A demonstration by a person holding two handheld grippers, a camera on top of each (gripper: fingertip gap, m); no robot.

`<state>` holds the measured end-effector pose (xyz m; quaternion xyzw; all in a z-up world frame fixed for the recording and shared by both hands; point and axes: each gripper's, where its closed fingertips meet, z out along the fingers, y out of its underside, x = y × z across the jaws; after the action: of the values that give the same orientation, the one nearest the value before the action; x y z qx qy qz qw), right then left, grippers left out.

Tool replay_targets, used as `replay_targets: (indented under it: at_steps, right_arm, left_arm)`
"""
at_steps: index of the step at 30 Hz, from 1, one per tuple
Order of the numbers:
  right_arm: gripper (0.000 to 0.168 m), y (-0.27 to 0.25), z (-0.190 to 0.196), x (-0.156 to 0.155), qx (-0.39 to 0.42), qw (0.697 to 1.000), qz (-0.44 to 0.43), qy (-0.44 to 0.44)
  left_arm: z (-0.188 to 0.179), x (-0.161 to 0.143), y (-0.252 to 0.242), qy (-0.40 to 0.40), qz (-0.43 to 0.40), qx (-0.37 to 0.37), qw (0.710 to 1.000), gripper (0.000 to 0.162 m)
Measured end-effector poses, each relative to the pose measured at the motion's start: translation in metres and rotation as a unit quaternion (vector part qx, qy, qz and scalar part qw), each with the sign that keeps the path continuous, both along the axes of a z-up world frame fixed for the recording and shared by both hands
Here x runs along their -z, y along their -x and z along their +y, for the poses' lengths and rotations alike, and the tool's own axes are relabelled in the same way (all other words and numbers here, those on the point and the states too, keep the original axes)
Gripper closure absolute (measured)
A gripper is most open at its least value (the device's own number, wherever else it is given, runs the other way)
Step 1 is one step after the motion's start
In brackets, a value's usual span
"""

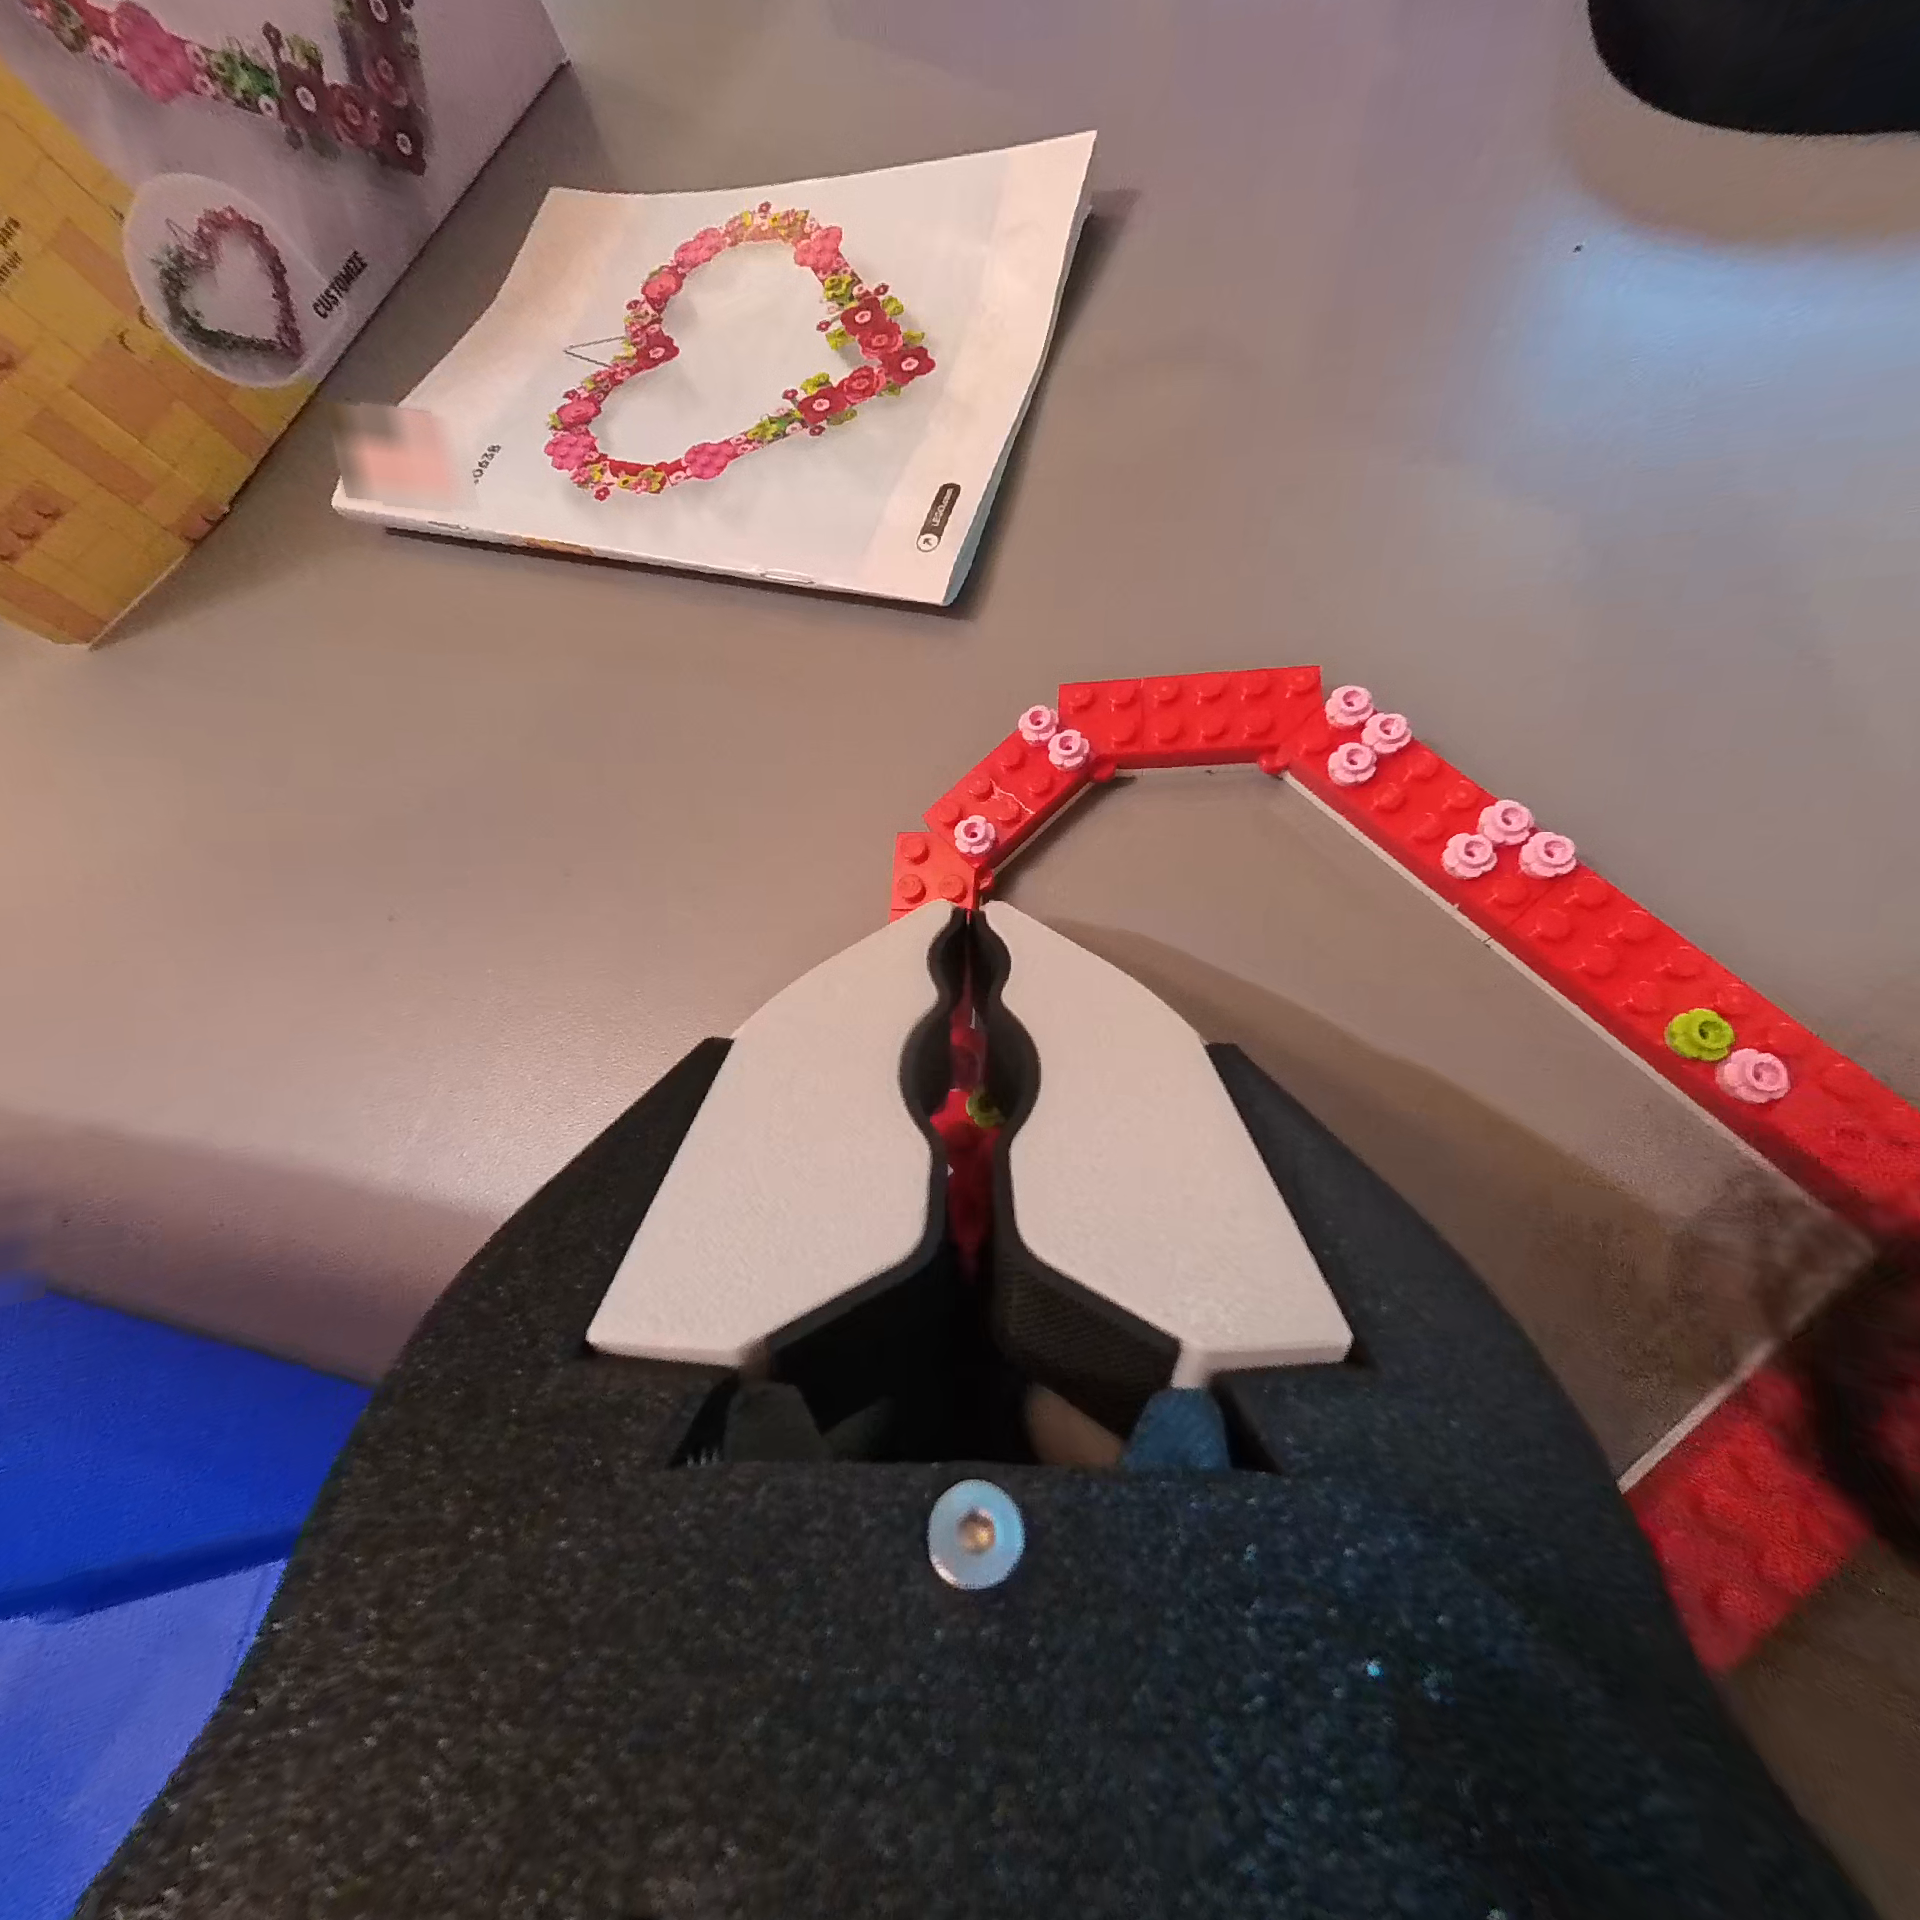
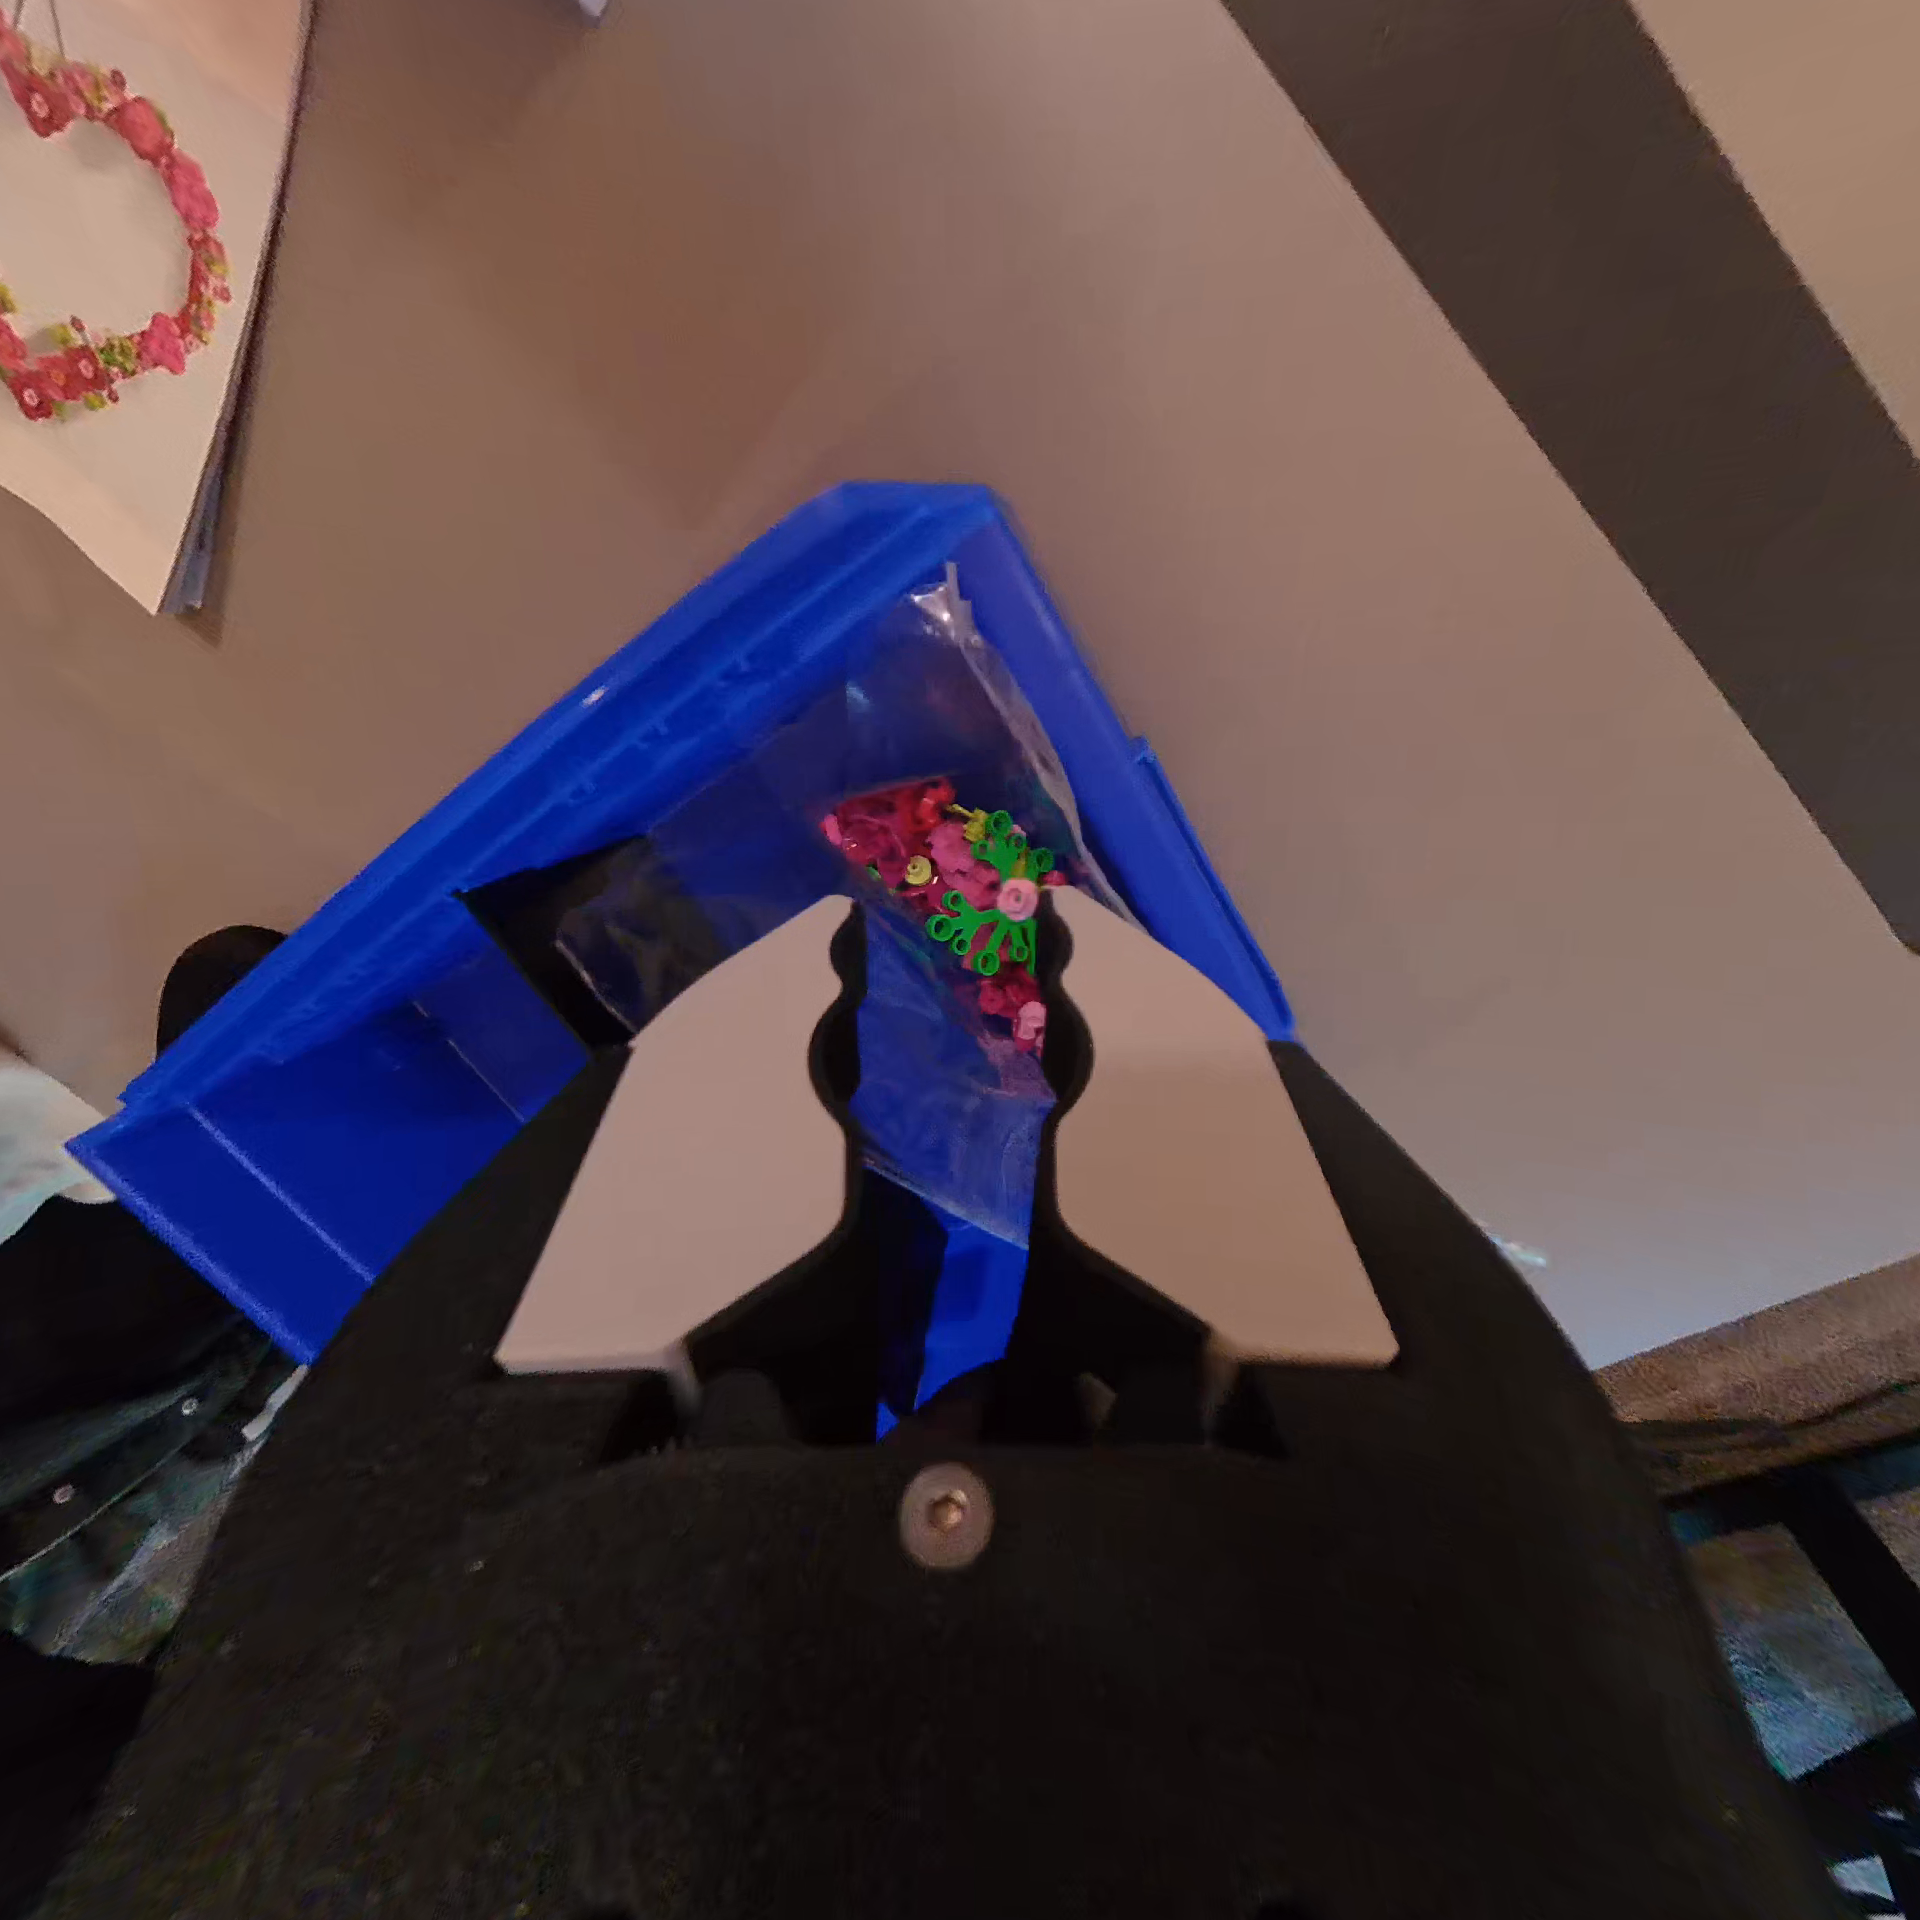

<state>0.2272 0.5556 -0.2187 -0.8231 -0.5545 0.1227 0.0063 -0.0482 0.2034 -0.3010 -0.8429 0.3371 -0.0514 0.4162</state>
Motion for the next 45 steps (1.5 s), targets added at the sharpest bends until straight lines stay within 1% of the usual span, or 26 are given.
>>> replay_targets:
  at_steps: [1, 2, 4, 5, 7, 9, 11, 13, 16, 18, 21, 26, 30, 31, 33, 34, 35, 36, 37, 38, 39, 40, 41, 42, 43, 45]
  right_arm:
    - [0.135, 0.001, 0.001, -0.001, 0.006, 1.0, 0.004, 0.0]
    - [0.135, 0.003, 0.0, -0.001, 0.016, 1.0, 0.01, 0.012]
    - [0.125, 0.005, -0.007, -0.001, 0.043, 0.998, 0.014, 0.049]
    - [0.123, 0.004, -0.007, 0.001, 0.062, 0.996, 0.012, 0.06]
    - [0.123, 0.008, 0.0, 0.005, 0.142, 0.987, 0.018, 0.079]
    - [0.115, 0.021, 0.003, 0.004, 0.205, 0.97, 0.058, 0.114]
    - [0.111, 0.029, 0.01, -0.001, 0.233, 0.962, 0.091, 0.113]
    - [0.108, 0.03, 0.015, -0.003, 0.247, 0.959, 0.1, 0.102]
    - [0.106, 0.032, 0.01, -0.006, 0.25, 0.956, 0.106, 0.113]
    - [0.102, 0.024, 0.006, -0.002, 0.238, 0.963, 0.071, 0.106]
    - [0.086, 0.013, 0.004, 0.006, 0.249, 0.963, 0.015, 0.098]
    - [0.079, 0.018, 0.018, -0.001, 0.283, 0.956, 0.023, 0.071]
    - [0.076, 0.012, 0.017, -0.002, 0.272, 0.961, -0.008, 0.047]
    - [0.076, 0.011, 0.014, -0.002, 0.263, 0.964, -0.016, 0.045]
    - [0.082, 0.011, 0.007, -0.006, 0.23, 0.972, -0.025, 0.045]
    - [0.091, 0.014, 0.01, -0.011, 0.218, 0.975, -0.013, 0.028]
    - [0.103, 0.024, 0.01, -0.021, 0.2, 0.98, 0.017, 0.008]
    - [0.109, 0.042, 0.007, -0.034, 0.172, 0.983, 0.065, -0.016]
    - [0.114, 0.066, 0.0, -0.051, 0.133, 0.982, 0.125, -0.045]
    - [0.12, 0.092, -0.017, -0.068, 0.082, 0.976, 0.187, -0.07]
    - [0.121, 0.119, -0.044, -0.083, 0.021, 0.966, 0.244, -0.082]
    - [0.122, 0.144, -0.08, -0.093, -0.043, 0.953, 0.29, -0.08]
    - [0.123, 0.165, -0.121, -0.096, -0.106, 0.939, 0.321, -0.067]
    - [0.125, 0.183, -0.163, -0.091, -0.164, 0.926, 0.336, -0.053]
    - [0.127, 0.199, -0.203, -0.079, -0.213, 0.916, 0.338, -0.044]
    - [0.133, 0.226, -0.273, -0.04, -0.287, 0.901, 0.323, -0.03]
  left_arm:
    - [0.0, 0.0, 0.0, -0.001, 0.001, 0.0, 1.0, 0.162]
    - [0.0, 0.0, 0.0, -0.001, 0.002, 0.0, 1.0, 0.162]
    - [0.0, 0.0, 0.0, -0.001, 0.001, 0.001, 1.0, 0.161]
    - [0.0, 0.0, 0.0, -0.001, 0.001, 0.001, 1.0, 0.161]
    - [0.0, 0.0, 0.0, -0.001, 0.001, 0.001, 1.0, 0.161]
    - [0.0, 0.0, 0.0, -0.002, 0.002, 0.001, 1.0, 0.161]
    - [0.0, 0.0, 0.0, -0.002, 0.002, 0.001, 1.0, 0.161]
    - [0.0, 0.0, 0.0, -0.001, 0.001, 0.002, 1.0, 0.161]
    - [0.0, 0.0, 0.0, -0.002, 0.003, 0.002, 1.0, 0.161]
    - [0.0, 0.0, 0.0, -0.003, 0.004, 0.003, 1.0, 0.16]
    - [0.0, 0.0, 0.0, -0.005, 0.006, 0.003, 1.0, 0.16]
    - [-0.001, 0.0, 0.0, -0.008, 0.01, 0.004, 1.0, 0.16]
    - [-0.001, 0.0, 0.001, -0.01, 0.011, 0.004, 1.0, 0.16]
    - [-0.002, 0.0, 0.001, -0.011, 0.012, 0.005, 1.0, 0.16]
    - [-0.003, 0.002, 0.001, -0.009, 0.016, 0.008, 1.0, 0.16]
    - [-0.003, 0.002, 0.001, -0.01, 0.018, 0.008, 1.0, 0.16]
    - [-0.003, 0.002, 0.001, -0.012, 0.021, 0.009, 1.0, 0.16]
    - [-0.003, 0.002, 0.001, -0.016, 0.027, 0.015, 0.999, 0.159]
    - [-0.003, 0.002, 0.001, -0.024, 0.037, 0.023, 0.999, 0.159]
    - [-0.002, -0.002, 0.005, -0.041, 0.049, 0.02, 0.998, 0.158]
    - [0.001, -0.008, 0.012, -0.062, 0.055, 0.006, 0.997, 0.157]
    - [0.003, -0.015, 0.019, -0.075, 0.046, -0.011, 0.996, 0.157]
    - [0.004, -0.023, 0.026, -0.08, 0.024, -0.03, 0.996, 0.158]
    - [0.004, -0.029, 0.031, -0.078, -0.002, -0.045, 0.996, 0.158]
    - [0.003, -0.031, 0.034, -0.068, -0.024, -0.053, 0.996, 0.158]
    - [-0.002, -0.027, 0.036, -0.041, -0.035, -0.057, 0.997, 0.158]
